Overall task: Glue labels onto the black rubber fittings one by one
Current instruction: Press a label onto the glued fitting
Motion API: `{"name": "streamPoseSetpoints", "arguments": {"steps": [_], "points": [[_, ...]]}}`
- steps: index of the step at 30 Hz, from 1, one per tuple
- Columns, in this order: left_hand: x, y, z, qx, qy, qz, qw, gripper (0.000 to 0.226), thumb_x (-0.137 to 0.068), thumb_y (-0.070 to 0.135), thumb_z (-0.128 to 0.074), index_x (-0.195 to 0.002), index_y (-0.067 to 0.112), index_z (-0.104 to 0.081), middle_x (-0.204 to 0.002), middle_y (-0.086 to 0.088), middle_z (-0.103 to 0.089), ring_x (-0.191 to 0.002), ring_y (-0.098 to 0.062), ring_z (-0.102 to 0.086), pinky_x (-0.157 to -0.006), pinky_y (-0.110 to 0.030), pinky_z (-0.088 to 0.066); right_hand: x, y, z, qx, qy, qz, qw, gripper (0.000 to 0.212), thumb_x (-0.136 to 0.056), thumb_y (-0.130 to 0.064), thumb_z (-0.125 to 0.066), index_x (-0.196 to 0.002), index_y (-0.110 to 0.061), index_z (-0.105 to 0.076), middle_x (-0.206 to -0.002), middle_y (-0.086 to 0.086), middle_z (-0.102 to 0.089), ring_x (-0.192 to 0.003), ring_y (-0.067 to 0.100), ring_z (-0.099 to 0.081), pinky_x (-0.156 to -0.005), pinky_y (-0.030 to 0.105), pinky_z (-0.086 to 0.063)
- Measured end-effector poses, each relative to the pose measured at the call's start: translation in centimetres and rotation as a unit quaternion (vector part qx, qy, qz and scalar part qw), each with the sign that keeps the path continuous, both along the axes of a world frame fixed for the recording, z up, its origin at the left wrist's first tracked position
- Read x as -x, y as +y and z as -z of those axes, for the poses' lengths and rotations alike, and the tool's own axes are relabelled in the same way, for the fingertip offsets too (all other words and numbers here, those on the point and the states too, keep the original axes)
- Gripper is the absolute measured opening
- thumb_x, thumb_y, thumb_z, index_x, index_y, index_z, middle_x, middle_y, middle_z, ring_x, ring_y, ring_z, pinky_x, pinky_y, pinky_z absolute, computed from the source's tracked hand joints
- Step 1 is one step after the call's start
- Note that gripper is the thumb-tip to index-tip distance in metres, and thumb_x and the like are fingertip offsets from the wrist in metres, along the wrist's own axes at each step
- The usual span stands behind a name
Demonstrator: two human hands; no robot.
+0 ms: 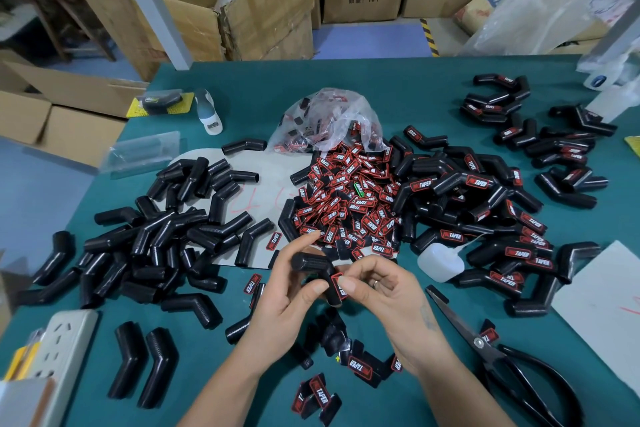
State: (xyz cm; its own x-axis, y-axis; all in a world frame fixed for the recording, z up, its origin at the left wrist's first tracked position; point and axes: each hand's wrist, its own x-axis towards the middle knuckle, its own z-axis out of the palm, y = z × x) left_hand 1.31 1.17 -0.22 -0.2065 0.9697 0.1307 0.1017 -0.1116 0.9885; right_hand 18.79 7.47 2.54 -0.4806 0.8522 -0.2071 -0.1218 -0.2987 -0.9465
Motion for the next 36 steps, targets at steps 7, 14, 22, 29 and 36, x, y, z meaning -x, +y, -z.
{"name": "streamPoseSetpoints", "arguments": {"steps": [7, 14, 22, 29, 36], "points": [[0.02, -0.13, -0.03, 0.003, 0.013, 0.004, 1.0, 0.052, -0.1, 0.04, -0.067, -0.148, 0.044, -0.048, -0.124, 0.011, -0.062, -0.118, -0.014, -0.06, -0.106, -0.025, -0.046, 0.08, -0.11, -0.18, -0.01, -0.004, 0.0, 1.0, 0.021, -0.079, -0.039, -0.085, -0.085, -0.02, -0.076, -0.096, 0.008, -0.078, -0.094, 0.016, -0.07, -0.088, 0.025, -0.054], [-0.09, -0.07, -0.24, 0.003, 0.004, -0.002, 1.0, 0.052, -0.1, 0.047, -0.067, -0.148, 0.044, -0.048, -0.125, 0.012, -0.062, -0.118, -0.012, -0.06, -0.106, -0.026, -0.046, -0.03, -0.02, -0.29, -0.008, -0.005, 0.002, 1.0, 0.022, -0.079, -0.039, -0.085, -0.085, -0.02, -0.076, -0.099, 0.011, -0.077, -0.095, 0.019, -0.07, -0.089, 0.026, -0.053], [-0.02, -0.1, -0.09, 0.003, 0.009, -0.003, 1.0, 0.053, -0.099, 0.049, -0.067, -0.148, 0.045, -0.048, -0.124, 0.012, -0.062, -0.117, -0.013, -0.06, -0.105, -0.025, -0.047, 0.16, -0.14, -0.38, -0.011, -0.004, 0.004, 1.0, 0.02, -0.079, -0.037, -0.085, -0.084, -0.02, -0.076, -0.093, 0.006, -0.077, -0.093, 0.016, -0.07, -0.088, 0.024, -0.053], [-0.12, -0.02, -0.13, -0.002, 0.004, -0.002, 1.0, 0.053, -0.1, 0.048, -0.067, -0.149, 0.043, -0.048, -0.122, 0.011, -0.062, -0.115, -0.013, -0.06, -0.105, -0.026, -0.047, 0.01, -0.03, -0.27, -0.013, 0.004, 0.006, 1.0, 0.019, -0.08, -0.036, -0.085, -0.083, -0.019, -0.075, -0.094, 0.01, -0.076, -0.094, 0.018, -0.069, -0.088, 0.024, -0.052], [0.07, -0.04, 0.23, 0.0, 0.007, -0.001, 1.0, 0.054, -0.1, 0.048, -0.067, -0.15, 0.04, -0.047, -0.122, 0.01, -0.062, -0.115, -0.015, -0.06, -0.105, -0.028, -0.047, 0.1, -0.02, -0.21, -0.017, 0.005, -0.003, 1.0, 0.027, -0.078, -0.045, -0.089, -0.085, -0.022, -0.076, -0.096, 0.007, -0.078, -0.095, 0.015, -0.071, -0.088, 0.023, -0.054]]}}
